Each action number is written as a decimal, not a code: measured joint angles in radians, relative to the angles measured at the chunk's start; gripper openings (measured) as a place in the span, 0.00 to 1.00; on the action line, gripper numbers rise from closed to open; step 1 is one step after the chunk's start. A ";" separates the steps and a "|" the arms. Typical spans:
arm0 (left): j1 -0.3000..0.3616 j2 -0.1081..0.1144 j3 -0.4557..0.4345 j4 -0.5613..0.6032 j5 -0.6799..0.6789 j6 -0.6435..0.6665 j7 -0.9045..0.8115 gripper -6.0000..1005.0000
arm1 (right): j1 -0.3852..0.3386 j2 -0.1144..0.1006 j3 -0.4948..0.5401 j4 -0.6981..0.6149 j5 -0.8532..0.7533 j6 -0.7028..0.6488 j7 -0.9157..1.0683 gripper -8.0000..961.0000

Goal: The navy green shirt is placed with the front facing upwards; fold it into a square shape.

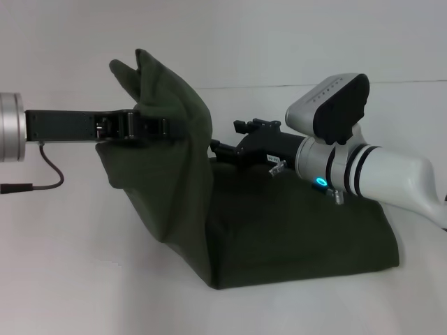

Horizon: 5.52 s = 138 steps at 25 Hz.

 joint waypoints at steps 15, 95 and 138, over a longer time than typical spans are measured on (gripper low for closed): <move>0.002 0.001 0.002 -0.006 -0.027 -0.019 0.022 0.10 | -0.093 -0.010 -0.020 0.046 -0.011 -0.083 0.002 0.73; -0.130 -0.011 0.857 -0.685 -0.881 -0.809 0.406 0.12 | -0.529 -0.036 0.298 -0.401 0.026 -0.545 0.139 0.73; -0.025 -0.003 0.648 -0.721 -0.976 -0.495 0.669 0.96 | -0.686 -0.036 -0.101 -0.705 -0.127 -0.862 0.244 0.73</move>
